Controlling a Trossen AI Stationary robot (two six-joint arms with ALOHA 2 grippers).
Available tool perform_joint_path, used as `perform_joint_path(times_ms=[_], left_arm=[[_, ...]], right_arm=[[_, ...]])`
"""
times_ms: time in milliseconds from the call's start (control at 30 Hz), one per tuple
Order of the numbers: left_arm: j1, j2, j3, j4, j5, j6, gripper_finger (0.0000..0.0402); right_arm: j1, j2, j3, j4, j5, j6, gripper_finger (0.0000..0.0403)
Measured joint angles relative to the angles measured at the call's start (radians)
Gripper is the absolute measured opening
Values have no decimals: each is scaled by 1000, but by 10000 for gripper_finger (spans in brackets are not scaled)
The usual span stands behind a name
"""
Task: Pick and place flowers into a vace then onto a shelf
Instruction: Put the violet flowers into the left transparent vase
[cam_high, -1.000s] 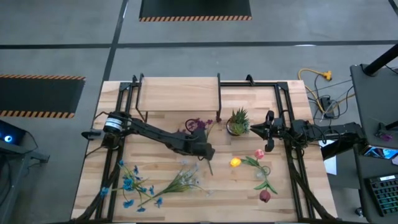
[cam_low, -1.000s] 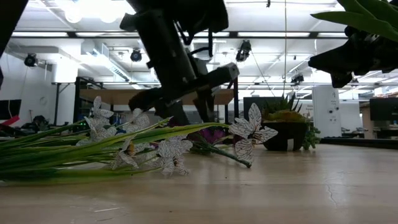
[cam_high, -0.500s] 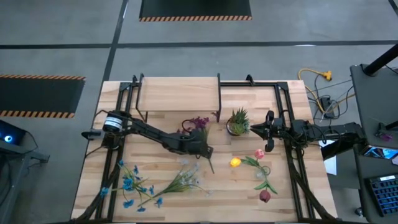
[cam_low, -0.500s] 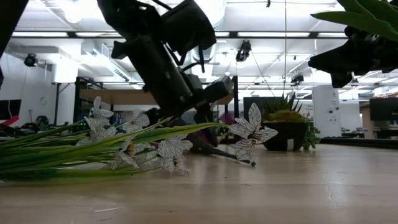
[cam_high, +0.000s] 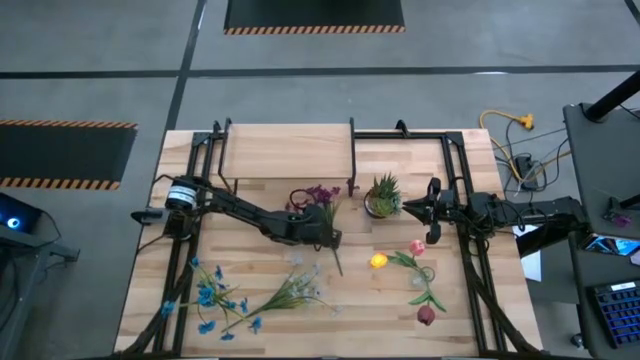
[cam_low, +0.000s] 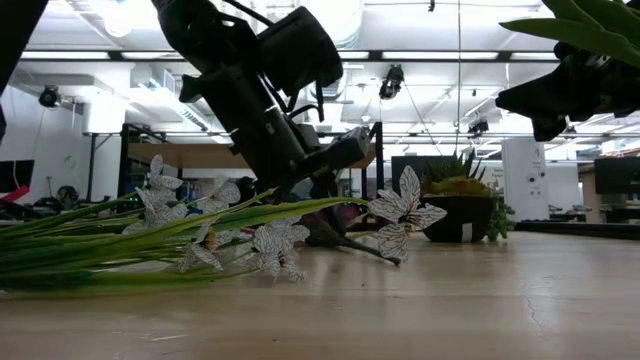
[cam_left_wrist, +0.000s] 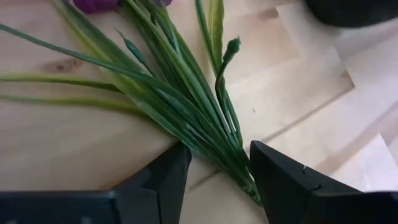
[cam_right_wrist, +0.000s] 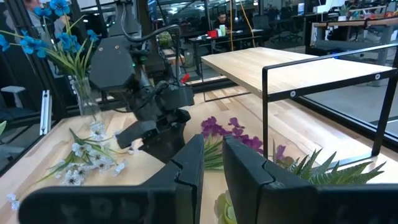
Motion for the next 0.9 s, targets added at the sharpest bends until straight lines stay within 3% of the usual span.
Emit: perform_joint_path(times_ms=[233, 533, 700, 900], left_arm=[[15, 1, -6, 1, -4, 29, 128], [21, 0, -17, 0, 26, 114, 14], [29, -46, -20, -39, 124, 163, 8], [25, -187, -23, -196, 219, 168, 2]], right_arm=[[0, 3, 0, 0, 0, 1, 52], [0, 3, 0, 0, 0, 1, 52], [0, 3, 0, 0, 0, 1, 52], [0, 3, 0, 0, 0, 1, 52]])
